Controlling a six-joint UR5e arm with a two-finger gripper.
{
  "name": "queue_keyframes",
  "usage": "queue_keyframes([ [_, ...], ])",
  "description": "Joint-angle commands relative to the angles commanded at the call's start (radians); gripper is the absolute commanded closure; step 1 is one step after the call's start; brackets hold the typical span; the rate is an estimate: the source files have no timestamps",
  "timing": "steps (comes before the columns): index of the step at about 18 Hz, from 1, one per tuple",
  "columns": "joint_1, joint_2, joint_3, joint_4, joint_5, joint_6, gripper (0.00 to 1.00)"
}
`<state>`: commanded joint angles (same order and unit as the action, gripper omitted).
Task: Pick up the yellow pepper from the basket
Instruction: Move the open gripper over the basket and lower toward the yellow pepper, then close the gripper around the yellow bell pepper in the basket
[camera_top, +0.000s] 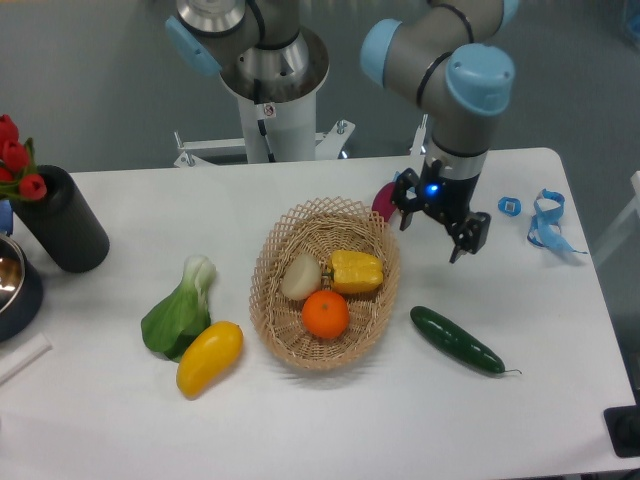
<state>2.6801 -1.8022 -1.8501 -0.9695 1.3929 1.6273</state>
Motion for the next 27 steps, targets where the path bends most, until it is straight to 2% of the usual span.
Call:
queue_keyframes([
  [6, -0.057, -0.045, -0.001, 0.002, -0.002, 0.107, 0.00],
  [10, -0.063, -0.060, -0.009, 0.000, 0.002, 0.132, 0.00],
  [14, -0.071, -0.057, -0.023, -0.003, 0.006, 0.140, 0.00],
  [20, -0.074, -0.028, -0.096, -0.005, 0.018, 0.170, 0.00],
  [27, -0.091, -0.039, -0.103, 0.000, 0.038, 0.166, 0.00],
])
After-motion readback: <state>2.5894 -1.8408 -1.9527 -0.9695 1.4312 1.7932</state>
